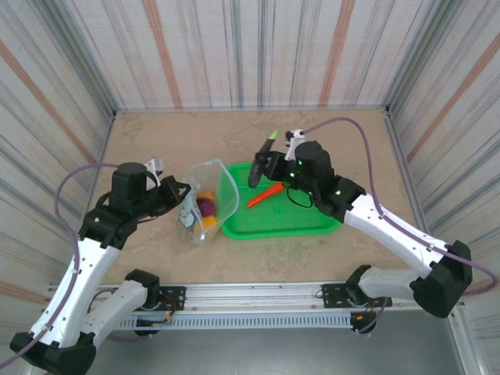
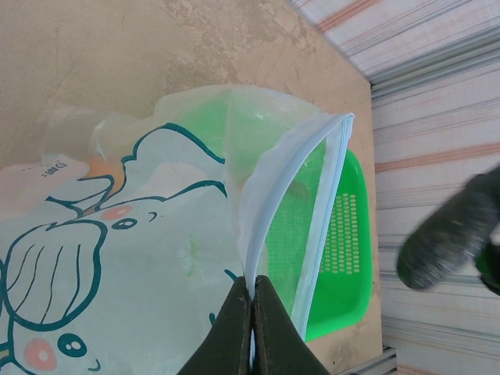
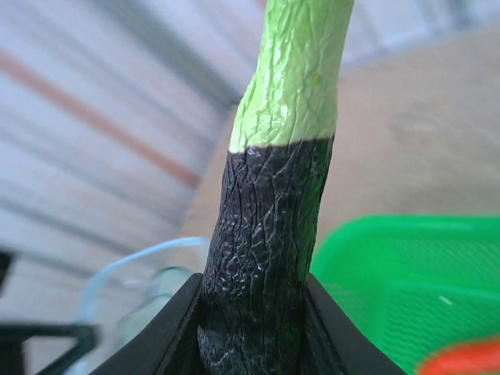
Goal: Place the food in the zip-top bag and seal the zipper
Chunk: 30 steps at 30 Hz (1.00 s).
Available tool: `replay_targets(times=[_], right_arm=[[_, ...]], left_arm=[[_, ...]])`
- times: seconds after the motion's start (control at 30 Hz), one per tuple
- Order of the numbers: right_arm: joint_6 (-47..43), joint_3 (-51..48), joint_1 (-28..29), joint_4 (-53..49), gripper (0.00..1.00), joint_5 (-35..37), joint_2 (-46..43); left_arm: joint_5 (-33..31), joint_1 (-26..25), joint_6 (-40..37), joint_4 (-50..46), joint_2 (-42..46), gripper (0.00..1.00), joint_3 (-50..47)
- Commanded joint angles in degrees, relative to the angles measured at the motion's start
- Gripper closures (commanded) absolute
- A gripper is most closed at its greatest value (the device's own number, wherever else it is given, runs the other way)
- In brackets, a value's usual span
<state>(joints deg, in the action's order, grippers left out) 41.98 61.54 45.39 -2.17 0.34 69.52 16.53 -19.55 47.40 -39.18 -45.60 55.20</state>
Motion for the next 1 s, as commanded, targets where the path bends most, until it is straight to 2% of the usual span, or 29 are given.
replay_targets(times=[0.0, 0.33, 0.63, 0.7, 0.8, 0.87, 0.97], right_arm=[[-10.64, 3.08, 4.19, 6.67, 0.75, 1.95, 3.61], [-12.74, 6.38, 15.85, 14.03, 0.76, 7.82, 17.23], [-11.72, 7.89, 19.57, 13.05, 0.69, 8.04, 23.79], [-10.79, 8.53, 19.61, 12.45, 0.6, 6.58, 25.03], [-10.57, 10.2, 19.51, 10.05, 0.29, 5.65, 26.27], [-10.57, 10.67, 19.37, 8.92, 0.23, 5.45, 26.36], [-10.29, 10.79, 18.65, 8.04, 0.22, 4.19, 26.02]], left_arm=[[0.2, 0.3, 0.59, -0.02, -0.57, 1.0, 2.61], [-0.27, 2.14, 1.42, 0.92, -1.37, 1.0, 5.43], [-0.59, 4.39, 2.69, 3.88, -1.68, 1.0, 6.41], [-0.71, 4.59, 3.09, 4.41, -1.68, 1.0, 6.3], [-0.65, 4.95, 3.88, 5.24, -1.37, 1.0, 5.44], [-0.14, 5.05, 4.52, 5.79, -1.14, 1.0, 4.79], [0.08, 5.23, 4.81, 5.95, -0.65, 1.0, 4.01]])
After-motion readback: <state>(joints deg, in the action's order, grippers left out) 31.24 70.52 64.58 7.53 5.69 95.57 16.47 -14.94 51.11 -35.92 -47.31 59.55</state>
